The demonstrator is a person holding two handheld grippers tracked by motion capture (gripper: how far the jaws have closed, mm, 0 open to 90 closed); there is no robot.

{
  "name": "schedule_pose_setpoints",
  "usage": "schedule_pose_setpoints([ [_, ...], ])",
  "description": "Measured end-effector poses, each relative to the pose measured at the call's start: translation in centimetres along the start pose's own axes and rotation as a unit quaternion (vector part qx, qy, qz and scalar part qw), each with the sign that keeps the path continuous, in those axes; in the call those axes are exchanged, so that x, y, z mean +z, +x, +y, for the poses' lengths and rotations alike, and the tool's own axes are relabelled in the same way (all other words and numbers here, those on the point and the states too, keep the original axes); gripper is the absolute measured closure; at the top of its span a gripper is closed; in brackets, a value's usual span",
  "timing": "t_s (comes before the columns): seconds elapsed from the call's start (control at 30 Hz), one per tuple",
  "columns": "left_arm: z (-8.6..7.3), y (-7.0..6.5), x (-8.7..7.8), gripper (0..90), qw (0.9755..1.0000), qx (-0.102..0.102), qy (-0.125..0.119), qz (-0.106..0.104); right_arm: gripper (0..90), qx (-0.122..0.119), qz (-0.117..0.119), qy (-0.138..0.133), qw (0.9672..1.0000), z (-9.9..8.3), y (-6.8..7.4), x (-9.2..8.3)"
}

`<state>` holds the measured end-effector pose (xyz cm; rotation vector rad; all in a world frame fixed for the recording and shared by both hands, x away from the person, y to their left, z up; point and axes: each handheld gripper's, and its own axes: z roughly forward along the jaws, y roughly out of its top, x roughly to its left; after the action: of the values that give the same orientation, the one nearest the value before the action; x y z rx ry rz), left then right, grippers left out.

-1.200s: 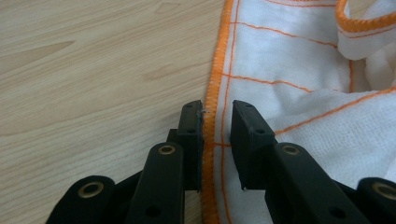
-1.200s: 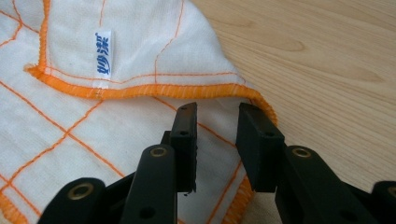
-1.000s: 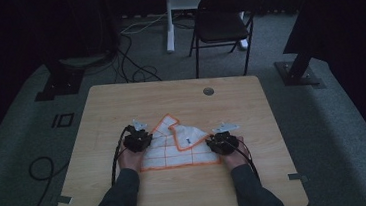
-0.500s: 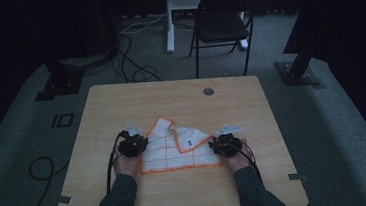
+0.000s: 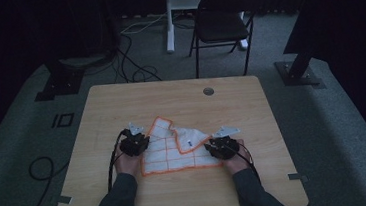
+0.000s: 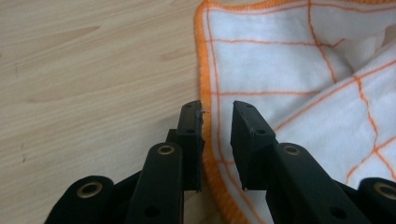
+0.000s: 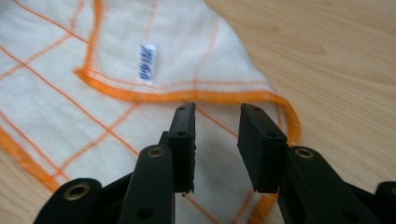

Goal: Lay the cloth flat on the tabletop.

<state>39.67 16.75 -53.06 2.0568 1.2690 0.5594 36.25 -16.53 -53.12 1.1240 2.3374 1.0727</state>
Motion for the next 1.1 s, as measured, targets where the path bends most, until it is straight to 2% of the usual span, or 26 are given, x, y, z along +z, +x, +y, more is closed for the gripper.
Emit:
schedule_pose_setpoints([
  [0.27,0.7,-0.8,1.3,75.3,0.9999,0.008,0.007,-0.003,62.5,-0.019,0.014,-0.023,0.9995,1.6,1.0,0.3],
  [0.73,0.4,-0.3,1.2,76.4,1.0,-0.004,0.005,0.005,62.6,-0.043,0.033,-0.013,0.9984,3.2,2.7,2.5],
  [0.83,0.3,-0.2,1.2,76.4,1.0,-0.006,0.005,0.005,59.8,-0.065,0.037,-0.001,0.9972,2.9,3.2,2.7],
  [0.93,0.3,-0.2,1.2,76.4,0.9999,-0.007,0.006,0.008,59.7,-0.067,0.041,0.0,0.9969,2.7,3.5,2.7],
  [1.0,0.3,-0.2,1.2,76.4,0.9999,-0.007,0.006,0.008,59.8,-0.073,0.049,-0.003,0.9961,2.6,4.1,2.8],
  [1.1,0.3,-0.2,1.2,76.5,0.9999,-0.009,0.006,0.008,62.6,-0.096,0.062,-0.008,0.9935,2.8,5.2,2.9],
])
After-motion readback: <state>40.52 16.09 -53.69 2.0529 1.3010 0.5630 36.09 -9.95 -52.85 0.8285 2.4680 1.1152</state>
